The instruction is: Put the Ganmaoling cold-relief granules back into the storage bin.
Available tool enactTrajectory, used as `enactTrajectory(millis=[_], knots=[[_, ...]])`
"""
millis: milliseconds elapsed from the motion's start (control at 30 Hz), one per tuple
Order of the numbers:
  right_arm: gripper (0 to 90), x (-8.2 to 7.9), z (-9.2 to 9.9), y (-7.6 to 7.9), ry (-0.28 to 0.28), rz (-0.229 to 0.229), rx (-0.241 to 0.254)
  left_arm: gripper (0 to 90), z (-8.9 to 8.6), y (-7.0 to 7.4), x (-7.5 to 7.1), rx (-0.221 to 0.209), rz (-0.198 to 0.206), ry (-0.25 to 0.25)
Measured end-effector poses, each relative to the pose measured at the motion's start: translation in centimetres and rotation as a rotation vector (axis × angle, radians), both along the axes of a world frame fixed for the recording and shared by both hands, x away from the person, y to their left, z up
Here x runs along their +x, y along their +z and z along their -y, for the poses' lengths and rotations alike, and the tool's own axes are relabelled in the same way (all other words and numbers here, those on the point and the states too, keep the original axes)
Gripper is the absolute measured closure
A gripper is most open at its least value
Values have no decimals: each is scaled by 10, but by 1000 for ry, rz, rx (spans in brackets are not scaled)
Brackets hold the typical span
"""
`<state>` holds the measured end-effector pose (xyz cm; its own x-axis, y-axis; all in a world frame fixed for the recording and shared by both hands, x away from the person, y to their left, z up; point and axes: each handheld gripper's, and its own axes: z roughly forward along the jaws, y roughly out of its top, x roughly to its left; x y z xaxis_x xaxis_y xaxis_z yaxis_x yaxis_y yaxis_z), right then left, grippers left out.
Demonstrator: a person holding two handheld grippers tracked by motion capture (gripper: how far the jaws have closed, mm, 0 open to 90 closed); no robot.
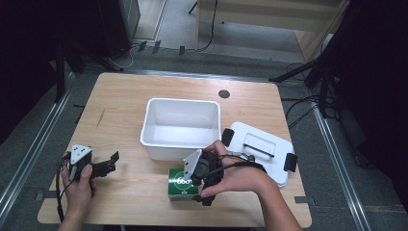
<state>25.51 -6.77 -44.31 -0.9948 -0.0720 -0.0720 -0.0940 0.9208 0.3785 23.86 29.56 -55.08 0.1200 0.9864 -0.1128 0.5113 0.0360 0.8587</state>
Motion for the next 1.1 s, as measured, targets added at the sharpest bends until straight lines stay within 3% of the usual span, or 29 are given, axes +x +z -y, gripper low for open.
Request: enactTrajectory(millis=[333, 833, 1100], knots=[[27, 3, -11, -12, 6, 8, -52, 0, 0, 0, 0, 0, 0, 0], [124, 3, -20, -23, 4, 38, -139, 0, 0, 0, 0, 0, -1, -3], [120, 5, -25, -28, 18, 38, -170, 0, 0, 0, 0, -1, 0, -2]])
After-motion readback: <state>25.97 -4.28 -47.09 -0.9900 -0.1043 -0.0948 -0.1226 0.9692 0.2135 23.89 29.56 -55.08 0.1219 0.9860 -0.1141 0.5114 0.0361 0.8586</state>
